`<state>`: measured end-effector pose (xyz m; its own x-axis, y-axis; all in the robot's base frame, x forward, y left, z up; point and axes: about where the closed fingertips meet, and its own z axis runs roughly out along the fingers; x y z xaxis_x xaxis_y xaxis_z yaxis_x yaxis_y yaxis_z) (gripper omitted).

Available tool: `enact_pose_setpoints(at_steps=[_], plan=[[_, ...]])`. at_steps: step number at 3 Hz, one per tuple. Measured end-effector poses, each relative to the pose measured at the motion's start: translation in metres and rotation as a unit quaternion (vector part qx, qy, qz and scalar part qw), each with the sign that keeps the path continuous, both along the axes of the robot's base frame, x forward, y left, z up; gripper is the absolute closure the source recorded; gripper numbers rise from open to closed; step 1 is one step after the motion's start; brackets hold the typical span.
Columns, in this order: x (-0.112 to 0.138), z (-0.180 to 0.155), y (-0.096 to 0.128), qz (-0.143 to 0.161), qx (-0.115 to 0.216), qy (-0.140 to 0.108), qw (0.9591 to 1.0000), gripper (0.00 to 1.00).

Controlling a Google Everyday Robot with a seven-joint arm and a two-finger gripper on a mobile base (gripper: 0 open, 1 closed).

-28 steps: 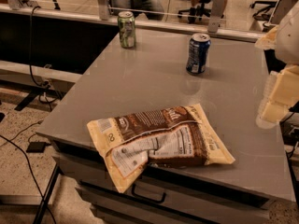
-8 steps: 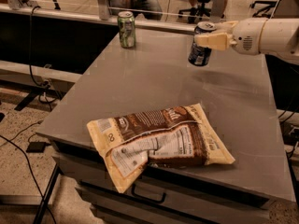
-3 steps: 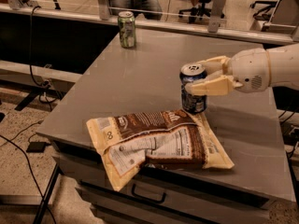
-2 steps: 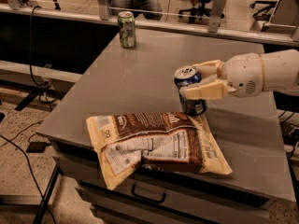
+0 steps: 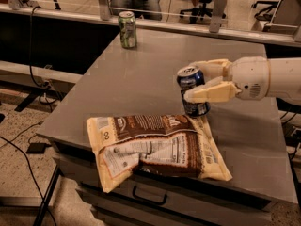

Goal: Move pepsi can near brown chip bag

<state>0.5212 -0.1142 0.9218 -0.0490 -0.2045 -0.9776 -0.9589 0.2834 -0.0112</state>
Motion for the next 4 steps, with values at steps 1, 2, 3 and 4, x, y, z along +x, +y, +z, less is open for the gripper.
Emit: enact_pose_setpoints(at_steps=[1,2,3,4], plan=[[0.003,0.007,-0.008,-0.016,0.02,-0.004,0.9997,0.0],[0.004,0.013,-0.017,-0.027,0.037,-0.009,0.9989,0.0],[0.004,0.013,-0.017,-0.028,0.038,-0.01,0.9989,0.0],[0.005,0.016,-0.024,-0.037,0.026,-0.019,0.9988,0.0]])
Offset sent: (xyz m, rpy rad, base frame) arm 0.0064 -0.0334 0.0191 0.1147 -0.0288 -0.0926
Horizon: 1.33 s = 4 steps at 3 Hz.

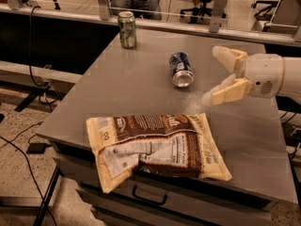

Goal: Move pepsi can near brown chip bag

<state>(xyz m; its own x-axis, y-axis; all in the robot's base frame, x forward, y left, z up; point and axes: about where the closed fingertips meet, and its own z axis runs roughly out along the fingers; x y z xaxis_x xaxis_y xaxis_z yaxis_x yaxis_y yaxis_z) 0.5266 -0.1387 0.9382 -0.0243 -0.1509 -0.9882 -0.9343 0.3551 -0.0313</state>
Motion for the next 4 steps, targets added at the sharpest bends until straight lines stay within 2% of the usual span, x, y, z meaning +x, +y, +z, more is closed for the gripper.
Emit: enact_pose_setpoints(at_steps=[1,2,3,4], plan=[[0.002,0.005,-0.008,-0.014,-0.018,-0.011,0.9997,0.0],[0.008,0.017,-0.023,-0.042,-0.037,-0.026,0.9981,0.0],[0.011,0.024,-0.031,-0.058,-0.063,-0.036,0.9957,0.0],[0.011,0.024,-0.031,-0.058,-0.063,-0.036,0.9957,0.0]])
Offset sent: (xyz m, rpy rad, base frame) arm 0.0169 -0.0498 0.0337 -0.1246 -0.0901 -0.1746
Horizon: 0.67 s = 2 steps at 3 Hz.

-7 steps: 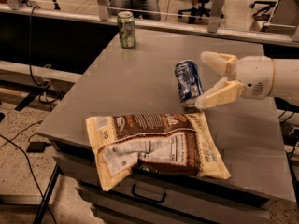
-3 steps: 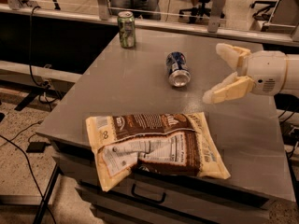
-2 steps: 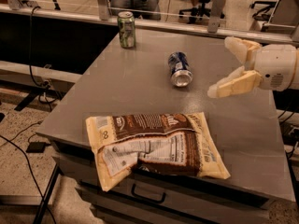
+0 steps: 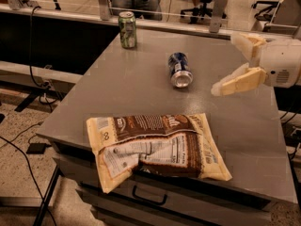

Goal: Move pepsi can near brown chip bag

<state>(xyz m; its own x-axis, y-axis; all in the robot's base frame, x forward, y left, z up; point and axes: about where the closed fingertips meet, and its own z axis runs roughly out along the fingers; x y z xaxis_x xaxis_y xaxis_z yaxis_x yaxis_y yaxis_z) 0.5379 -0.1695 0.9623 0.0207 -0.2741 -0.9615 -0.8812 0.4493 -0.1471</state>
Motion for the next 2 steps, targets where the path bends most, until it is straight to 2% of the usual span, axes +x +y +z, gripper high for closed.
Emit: enact_pose_setpoints(at_steps=[2], plan=[[0.0116,0.0027,-0.0068,-0.035,-0.039,-0.002,0.9986,0.0]])
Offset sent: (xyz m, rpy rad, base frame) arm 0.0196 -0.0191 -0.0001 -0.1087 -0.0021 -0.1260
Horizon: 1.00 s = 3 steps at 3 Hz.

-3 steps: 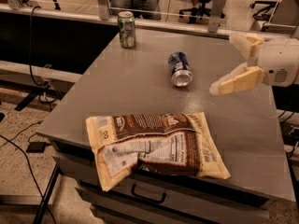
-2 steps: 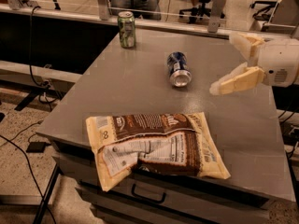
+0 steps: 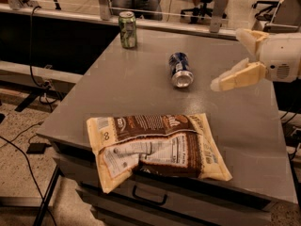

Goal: Move pepsi can near brown chip bag

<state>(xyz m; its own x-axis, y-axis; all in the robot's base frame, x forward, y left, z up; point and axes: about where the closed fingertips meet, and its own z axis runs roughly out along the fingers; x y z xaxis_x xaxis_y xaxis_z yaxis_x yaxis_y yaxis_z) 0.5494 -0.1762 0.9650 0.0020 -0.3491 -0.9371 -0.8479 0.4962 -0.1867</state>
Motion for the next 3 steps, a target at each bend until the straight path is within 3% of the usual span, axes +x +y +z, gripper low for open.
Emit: enact_pose_setpoints(at_steps=[3], plan=[[0.035,-0.017,0.005,-0.022,-0.035,0.015,0.999,0.0]])
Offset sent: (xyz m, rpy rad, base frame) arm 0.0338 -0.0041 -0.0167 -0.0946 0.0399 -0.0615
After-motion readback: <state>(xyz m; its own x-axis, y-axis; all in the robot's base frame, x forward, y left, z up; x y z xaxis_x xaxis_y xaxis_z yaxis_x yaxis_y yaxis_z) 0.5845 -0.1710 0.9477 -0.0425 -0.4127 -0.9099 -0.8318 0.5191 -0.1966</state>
